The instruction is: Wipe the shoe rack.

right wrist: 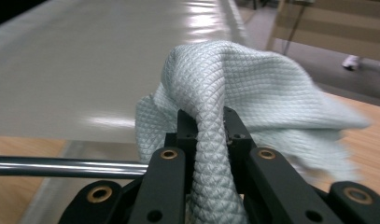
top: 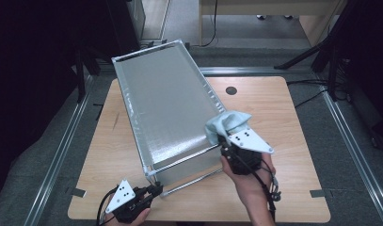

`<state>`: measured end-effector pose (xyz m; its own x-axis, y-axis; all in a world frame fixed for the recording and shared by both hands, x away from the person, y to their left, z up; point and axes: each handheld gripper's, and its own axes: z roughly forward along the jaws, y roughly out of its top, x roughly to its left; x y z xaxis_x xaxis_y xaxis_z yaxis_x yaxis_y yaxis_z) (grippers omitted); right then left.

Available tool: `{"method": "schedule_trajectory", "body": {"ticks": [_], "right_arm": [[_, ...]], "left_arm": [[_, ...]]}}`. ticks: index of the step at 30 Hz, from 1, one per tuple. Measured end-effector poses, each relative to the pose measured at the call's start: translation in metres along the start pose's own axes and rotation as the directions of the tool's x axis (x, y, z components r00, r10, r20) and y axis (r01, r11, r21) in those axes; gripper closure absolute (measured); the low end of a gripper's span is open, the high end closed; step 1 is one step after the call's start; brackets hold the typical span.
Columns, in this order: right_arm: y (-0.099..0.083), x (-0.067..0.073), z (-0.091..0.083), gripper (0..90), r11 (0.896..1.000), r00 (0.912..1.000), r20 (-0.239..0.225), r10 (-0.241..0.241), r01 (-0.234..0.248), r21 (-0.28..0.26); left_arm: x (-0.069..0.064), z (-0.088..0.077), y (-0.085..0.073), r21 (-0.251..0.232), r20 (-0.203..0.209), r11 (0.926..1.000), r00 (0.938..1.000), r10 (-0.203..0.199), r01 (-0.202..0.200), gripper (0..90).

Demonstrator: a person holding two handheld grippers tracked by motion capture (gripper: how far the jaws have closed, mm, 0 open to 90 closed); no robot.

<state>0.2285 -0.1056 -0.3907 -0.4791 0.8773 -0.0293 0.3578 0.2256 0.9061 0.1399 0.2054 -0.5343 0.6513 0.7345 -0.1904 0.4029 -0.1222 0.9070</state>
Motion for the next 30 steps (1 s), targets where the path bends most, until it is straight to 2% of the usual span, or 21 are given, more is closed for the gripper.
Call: {"method": "schedule_trajectory", "body": {"ticks": [3, 5, 9, 10, 12, 15, 16, 17, 19, 21, 23, 25, 28, 30], "right_arm": [[0.002, 0.031, 0.008, 80.9, 0.999, 0.9971, -0.066, -0.037, 0.037, 0.005], [0.003, 0.052, 0.014, 80.8, 0.999, 0.9918, -0.118, -0.048, 0.050, 0.012], [0.005, 0.094, 0.022, 80.8, 0.996, 0.9707, -0.226, -0.081, 0.087, 0.014], [0.005, 0.102, 0.023, 80.7, 0.995, 0.9651, -0.243, -0.098, 0.103, 0.011], [0.006, 0.112, 0.024, 80.7, 0.991, 0.9611, -0.246, -0.125, 0.130, 0.008], [0.007, 0.101, 0.024, 80.4, 0.994, 0.9567, -0.272, -0.103, 0.111, 0.013], [0.006, 0.096, 0.023, 80.4, 0.994, 0.9615, -0.257, -0.096, 0.104, 0.016], [0.006, 0.089, 0.021, 80.4, 0.994, 0.9666, -0.235, -0.102, 0.108, 0.015], [0.005, 0.072, 0.017, 80.4, 0.996, 0.9768, -0.198, -0.082, 0.087, 0.016], [0.004, 0.054, 0.013, 80.4, 0.998, 0.9881, -0.140, -0.064, 0.067, 0.017], [0.002, 0.034, 0.009, 80.4, 0.999, 0.9956, -0.082, -0.044, 0.046, 0.015], [0.001, 0.017, 0.005, 80.4, 1.000, 0.9993, -0.025, -0.026, 0.026, 0.008], [-0.001, -0.001, 0.000, 80.2, 1.000, 0.9996, 0.025, 0.014, -0.014, -0.002], [-0.002, -0.004, -0.001, 80.3, 0.999, 0.9992, 0.023, 0.032, -0.031, -0.009]], "left_arm": [[0.000, 0.000, 0.000, 0.001, -0.003, 1.0000, 1.0000, -0.002, 0.002, 79.3], [0.000, 0.000, 0.000, 0.002, -0.002, 1.0000, 1.0000, -0.001, 0.001, 79.3], [0.000, 0.000, 0.001, 0.005, -0.004, 1.0000, 1.0000, -0.001, 0.001, 79.3], [0.000, 0.000, 0.001, 0.005, -0.004, 1.0000, 1.0000, 0.000, 0.000, 79.3], [0.000, 0.000, 0.001, 0.006, -0.004, 1.0000, 1.0000, 0.002, -0.002, 79.3], [-0.001, 0.000, 0.001, 0.007, -0.005, 1.0000, 1.0000, 0.005, -0.005, 79.3], [-0.001, 0.000, 0.001, 0.007, -0.006, 0.9999, 1.0000, 0.007, -0.007, 79.3], [-0.001, 0.000, 0.001, 0.008, -0.007, 0.9999, 0.9999, 0.009, -0.009, 79.4], [-0.001, 0.000, 0.001, 0.008, -0.007, 0.9999, 0.9999, 0.008, -0.008, 79.4], [-0.001, 0.000, 0.001, 0.008, -0.005, 0.9999, 1.0000, 0.007, -0.007, 79.4], [-0.001, 0.001, 0.001, 0.008, -0.006, 0.9999, 1.0000, 0.007, -0.007, 79.4], [-0.001, 0.001, 0.001, 0.008, -0.007, 0.9999, 1.0000, 0.007, -0.007, 79.4], [-0.001, 0.001, 0.001, 0.008, -0.008, 1.0000, 1.0000, 0.004, -0.004, 79.3], [0.000, 0.001, 0.001, 0.007, -0.007, 1.0000, 1.0000, 0.001, -0.001, 79.4]]}}
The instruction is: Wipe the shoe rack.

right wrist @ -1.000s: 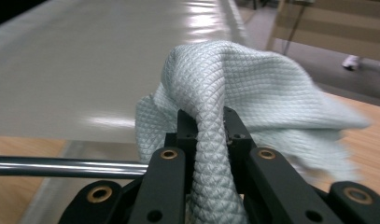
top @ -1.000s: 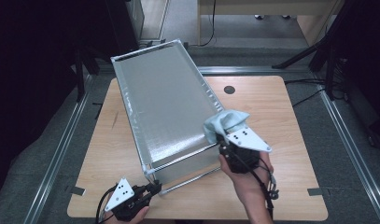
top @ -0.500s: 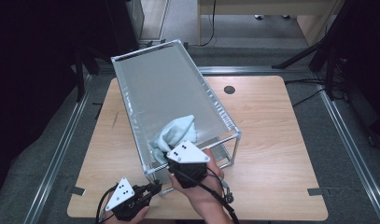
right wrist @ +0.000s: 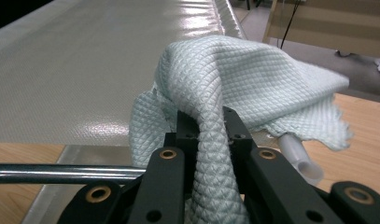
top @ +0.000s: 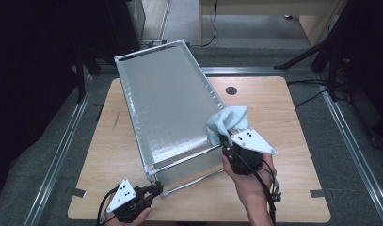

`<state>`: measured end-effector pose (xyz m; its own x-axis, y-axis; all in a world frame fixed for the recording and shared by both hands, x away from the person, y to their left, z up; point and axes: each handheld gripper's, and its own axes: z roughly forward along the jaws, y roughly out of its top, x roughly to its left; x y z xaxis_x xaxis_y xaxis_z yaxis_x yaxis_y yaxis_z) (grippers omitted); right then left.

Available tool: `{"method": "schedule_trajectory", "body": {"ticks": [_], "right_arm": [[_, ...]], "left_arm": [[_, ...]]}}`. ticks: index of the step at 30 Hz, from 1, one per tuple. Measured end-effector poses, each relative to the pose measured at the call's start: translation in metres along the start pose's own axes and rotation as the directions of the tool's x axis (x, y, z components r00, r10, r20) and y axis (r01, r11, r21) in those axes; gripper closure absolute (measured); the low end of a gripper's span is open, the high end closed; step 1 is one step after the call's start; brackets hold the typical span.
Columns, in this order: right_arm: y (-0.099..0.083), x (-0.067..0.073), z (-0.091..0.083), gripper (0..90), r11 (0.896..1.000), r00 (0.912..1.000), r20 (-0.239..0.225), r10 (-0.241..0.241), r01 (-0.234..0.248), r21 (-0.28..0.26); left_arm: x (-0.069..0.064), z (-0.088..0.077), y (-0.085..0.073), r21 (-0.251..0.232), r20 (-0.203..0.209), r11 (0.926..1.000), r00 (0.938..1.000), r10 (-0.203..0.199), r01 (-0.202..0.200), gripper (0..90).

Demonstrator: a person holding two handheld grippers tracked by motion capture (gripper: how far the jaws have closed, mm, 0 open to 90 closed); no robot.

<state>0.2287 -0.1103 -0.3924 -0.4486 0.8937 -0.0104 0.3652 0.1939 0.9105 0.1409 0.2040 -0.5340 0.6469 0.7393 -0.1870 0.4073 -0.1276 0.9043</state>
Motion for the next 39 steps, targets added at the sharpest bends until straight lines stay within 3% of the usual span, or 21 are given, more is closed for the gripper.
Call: {"method": "schedule_trajectory", "body": {"ticks": [2, 5, 14, 16, 19, 21, 23, 24, 27, 29, 32, 35, 36, 39], "right_arm": [[0.000, 0.003, 0.000, 80.2, 1.000, 1.0000, 0.009, -0.003, 0.003, 0.000], [0.000, 0.013, 0.001, 80.2, 1.000, 0.9997, -0.023, -0.005, 0.005, 0.005], [0.001, 0.069, 0.013, 79.8, 0.997, 0.9873, -0.144, -0.067, 0.070, 0.014], [0.000, 0.087, 0.015, 79.7, 0.997, 0.9808, -0.181, -0.073, 0.075, 0.007], [0.001, 0.119, 0.015, 79.6, 0.991, 0.9535, -0.274, -0.125, 0.131, 0.005], [0.002, 0.129, 0.011, 79.7, 0.986, 0.9408, -0.300, -0.157, 0.165, -0.001], [0.002, 0.119, 0.008, 79.6, 0.988, 0.9411, -0.303, -0.149, 0.156, -0.001], [0.001, 0.108, 0.005, 79.5, 0.990, 0.9485, -0.286, -0.136, 0.141, -0.002], [-0.001, 0.062, -0.002, 79.6, 0.997, 0.9762, -0.204, -0.073, 0.075, 0.002], [-0.001, 0.032, -0.007, 79.8, 0.999, 0.9917, -0.118, -0.051, 0.052, 0.001], [-0.001, 0.000, -0.014, 79.8, 1.000, 0.9988, -0.048, 0.010, -0.010, -0.005], [-0.003, -0.003, -0.016, 79.8, 1.000, 0.9992, -0.038, 0.015, -0.015, -0.009], [-0.004, 0.001, -0.015, 79.8, 1.000, 0.9991, -0.042, 0.011, -0.011, -0.012], [-0.004, 0.026, -0.008, 80.1, 1.000, 0.9939, -0.110, 0.009, -0.009, -0.005]], "left_arm": [[0.000, 0.000, 0.000, -0.001, -0.001, 1.0000, 1.0000, 0.000, 0.000, 79.3], [0.000, 0.000, 0.000, -0.001, -0.001, 1.0000, 1.0000, -0.002, 0.002, 79.3], [0.001, 0.000, 0.000, -0.001, 0.002, 1.0000, 1.0000, -0.002, 0.002, 79.3], [0.001, 0.001, 0.000, -0.001, 0.004, 1.0000, 1.0000, -0.001, 0.001, 79.3], [0.001, 0.001, 0.000, 0.002, 0.003, 1.0000, 1.0000, 0.004, -0.004, 79.3], [0.000, 0.001, 0.001, 0.005, 0.001, 0.9999, 1.0000, 0.009, -0.009, 79.4], [-0.001, 0.002, 0.000, 0.004, -0.004, 1.0000, 1.0000, 0.009, -0.009, 79.4], [-0.001, 0.002, 0.000, 0.004, -0.006, 1.0000, 0.9999, 0.009, -0.009, 79.4], [-0.001, 0.002, 0.001, 0.004, -0.007, 0.9999, 0.9999, 0.015, -0.015, 79.5], [0.000, 0.002, 0.001, 0.003, -0.005, 0.9999, 0.9999, 0.013, -0.013, 79.5], [-0.001, 0.004, 0.001, 0.000, 0.001, 1.0000, 1.0000, 0.006, -0.006, 79.4], [0.000, 0.004, 0.001, 0.001, 0.006, 1.0000, 1.0000, 0.005, -0.005, 79.4], [0.000, 0.004, 0.001, 0.001, 0.008, 1.0000, 1.0000, 0.003, -0.003, 79.4], [0.001, 0.004, 0.001, 0.002, 0.011, 1.0000, 0.9999, 0.001, -0.001, 79.3]]}}
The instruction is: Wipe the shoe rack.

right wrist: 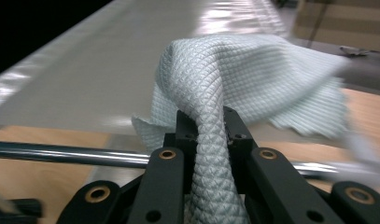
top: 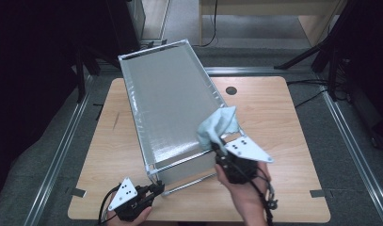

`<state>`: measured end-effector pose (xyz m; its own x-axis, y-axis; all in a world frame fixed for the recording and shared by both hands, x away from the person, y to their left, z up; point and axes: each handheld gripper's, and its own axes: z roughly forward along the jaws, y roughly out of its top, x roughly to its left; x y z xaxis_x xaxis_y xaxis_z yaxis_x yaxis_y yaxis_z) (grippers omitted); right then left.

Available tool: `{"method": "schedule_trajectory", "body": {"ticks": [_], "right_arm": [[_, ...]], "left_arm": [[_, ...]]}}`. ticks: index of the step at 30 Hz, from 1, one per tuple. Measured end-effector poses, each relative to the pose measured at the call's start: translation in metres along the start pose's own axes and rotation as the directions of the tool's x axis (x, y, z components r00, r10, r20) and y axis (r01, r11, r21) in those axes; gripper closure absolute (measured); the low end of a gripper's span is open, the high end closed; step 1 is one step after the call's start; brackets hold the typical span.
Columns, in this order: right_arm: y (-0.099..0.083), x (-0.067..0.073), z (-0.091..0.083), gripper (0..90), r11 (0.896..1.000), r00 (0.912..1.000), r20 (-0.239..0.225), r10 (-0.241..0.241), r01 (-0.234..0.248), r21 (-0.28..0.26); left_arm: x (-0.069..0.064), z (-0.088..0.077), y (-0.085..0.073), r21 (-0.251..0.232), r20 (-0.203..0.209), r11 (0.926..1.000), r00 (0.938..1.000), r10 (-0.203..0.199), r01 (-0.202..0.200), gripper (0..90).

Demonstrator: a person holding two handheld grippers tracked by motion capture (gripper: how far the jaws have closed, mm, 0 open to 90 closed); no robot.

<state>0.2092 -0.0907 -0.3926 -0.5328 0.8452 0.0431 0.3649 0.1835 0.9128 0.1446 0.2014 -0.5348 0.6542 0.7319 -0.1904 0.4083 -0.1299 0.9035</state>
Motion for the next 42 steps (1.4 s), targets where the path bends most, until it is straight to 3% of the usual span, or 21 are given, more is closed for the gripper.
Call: {"method": "schedule_trajectory", "body": {"ticks": [3, 5, 7, 8, 11, 15, 18, 21, 24, 27, 30, 34, 38, 42], "right_arm": [[0.001, 0.041, 0.016, 80.2, 0.999, 0.9940, -0.103, -0.037, 0.038, 0.010], [0.001, 0.070, 0.025, 80.1, 0.996, 0.9820, -0.169, -0.084, 0.087, 0.010], [0.001, 0.089, 0.029, 80.2, 0.992, 0.9708, -0.206, -0.123, 0.126, 0.006], [0.002, 0.092, 0.030, 80.3, 0.991, 0.9690, -0.209, -0.133, 0.137, 0.006], [0.003, 0.078, 0.028, 80.3, 0.993, 0.9756, -0.190, -0.110, 0.115, 0.016], [0.003, 0.034, 0.013, 80.4, 0.997, 0.9952, -0.065, -0.074, 0.075, 0.021], [0.001, 0.001, 0.000, 80.5, 0.999, 0.9992, 0.018, -0.035, 0.035, 0.007], [-0.001, -0.027, -0.016, 80.5, 1.000, 0.9972, 0.073, 0.019, -0.018, -0.021], [-0.005, -0.041, -0.031, 80.7, 0.998, 0.9947, 0.092, 0.045, -0.040, -0.056], [-0.015, -0.043, -0.039, 80.9, 0.997, 0.9973, 0.066, 0.033, -0.029, -0.068], [-0.024, -0.034, -0.042, 81.1, 0.998, 0.9993, 0.021, 0.031, -0.029, -0.064], [-0.024, -0.003, -0.033, 81.1, 0.998, 0.9979, -0.060, -0.024, 0.021, -0.053], [-0.020, 0.039, -0.019, 81.1, 0.993, 0.9821, -0.149, -0.115, 0.109, -0.048], [-0.007, 0.065, -0.006, 81.0, 0.989, 0.9669, -0.208, -0.147, 0.137, -0.061]], "left_arm": [[0.000, 0.001, 0.000, 0.002, 0.001, 1.0000, 1.0000, 0.001, -0.001, 79.4], [0.000, 0.000, 0.001, 0.006, 0.000, 1.0000, 1.0000, 0.006, -0.006, 79.4], [0.000, 0.000, 0.001, 0.005, -0.003, 0.9999, 0.9999, 0.012, -0.012, 79.4], [0.000, 0.000, 0.001, 0.005, -0.002, 0.9999, 0.9999, 0.011, -0.011, 79.4], [0.000, 0.000, 0.001, 0.007, -0.001, 0.9999, 0.9999, 0.013, -0.013, 79.4], [0.000, 0.001, 0.001, 0.007, 0.002, 0.9999, 0.9999, 0.012, -0.012, 79.4], [0.000, 0.001, 0.001, 0.008, 0.002, 0.9999, 0.9999, 0.015, -0.015, 79.4], [0.000, 0.001, 0.001, 0.008, 0.000, 0.9999, 0.9999, 0.012, -0.012, 79.4], [0.000, 0.002, 0.001, 0.006, 0.001, 0.9999, 0.9999, 0.012, -0.012, 79.4], [0.000, 0.002, 0.001, 0.007, 0.000, 0.9999, 1.0000, 0.009, -0.009, 79.4], [-0.001, 0.003, 0.001, 0.005, -0.001, 1.0000, 1.0000, 0.005, -0.005, 79.4], [-0.003, 0.005, 0.001, 0.006, 0.005, 1.0000, 1.0000, 0.006, -0.006, 79.4], [-0.003, 0.005, 0.001, 0.005, 0.009, 1.0000, 0.9999, 0.007, -0.007, 79.4], [-0.003, 0.005, 0.002, 0.007, 0.011, 0.9999, 0.9998, 0.014, -0.014, 79.4]]}}
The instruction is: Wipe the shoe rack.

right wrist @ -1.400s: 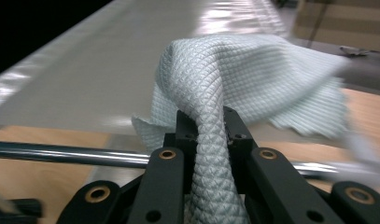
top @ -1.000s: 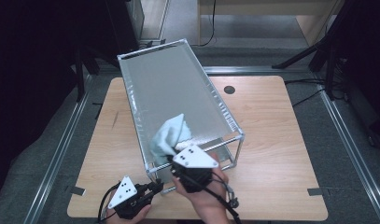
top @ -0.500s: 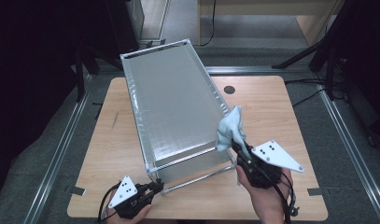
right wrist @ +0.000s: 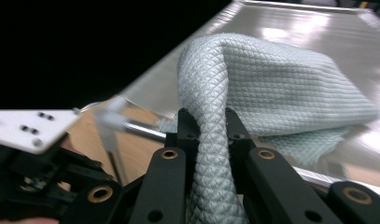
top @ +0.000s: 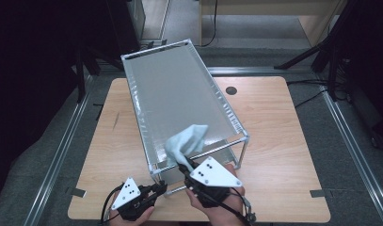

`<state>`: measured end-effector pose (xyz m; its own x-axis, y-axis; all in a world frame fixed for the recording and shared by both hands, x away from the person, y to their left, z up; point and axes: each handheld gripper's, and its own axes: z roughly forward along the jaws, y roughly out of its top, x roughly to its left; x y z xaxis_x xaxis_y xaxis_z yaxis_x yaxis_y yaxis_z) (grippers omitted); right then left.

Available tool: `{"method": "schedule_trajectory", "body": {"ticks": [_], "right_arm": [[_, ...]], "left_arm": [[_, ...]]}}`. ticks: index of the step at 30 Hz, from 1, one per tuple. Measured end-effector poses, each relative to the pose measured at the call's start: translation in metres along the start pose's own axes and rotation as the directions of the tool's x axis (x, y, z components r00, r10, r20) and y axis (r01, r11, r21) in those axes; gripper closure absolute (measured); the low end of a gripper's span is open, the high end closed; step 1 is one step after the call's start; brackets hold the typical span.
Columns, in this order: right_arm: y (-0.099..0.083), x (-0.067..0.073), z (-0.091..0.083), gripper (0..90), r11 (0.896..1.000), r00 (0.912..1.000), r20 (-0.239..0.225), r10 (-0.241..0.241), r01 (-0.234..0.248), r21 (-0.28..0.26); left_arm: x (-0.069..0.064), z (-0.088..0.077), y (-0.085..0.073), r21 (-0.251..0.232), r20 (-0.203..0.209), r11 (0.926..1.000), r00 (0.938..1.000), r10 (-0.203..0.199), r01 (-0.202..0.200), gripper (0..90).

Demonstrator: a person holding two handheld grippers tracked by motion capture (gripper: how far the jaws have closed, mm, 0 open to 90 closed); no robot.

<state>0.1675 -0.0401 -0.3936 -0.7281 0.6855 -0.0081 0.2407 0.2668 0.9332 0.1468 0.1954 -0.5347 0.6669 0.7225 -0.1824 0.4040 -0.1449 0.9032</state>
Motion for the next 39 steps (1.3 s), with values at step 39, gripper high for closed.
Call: {"method": "schedule_trajectory", "body": {"ticks": [39], "right_arm": [[-0.127, -0.014, 0.102, 81.8, 0.908, 0.9901, 0.036, 0.135, -0.138, 0.396]], "left_arm": [[-0.003, 0.007, 0.003, 0.006, 0.005, 1.0000, 1.0000, 0.004, -0.004, 79.6]]}}
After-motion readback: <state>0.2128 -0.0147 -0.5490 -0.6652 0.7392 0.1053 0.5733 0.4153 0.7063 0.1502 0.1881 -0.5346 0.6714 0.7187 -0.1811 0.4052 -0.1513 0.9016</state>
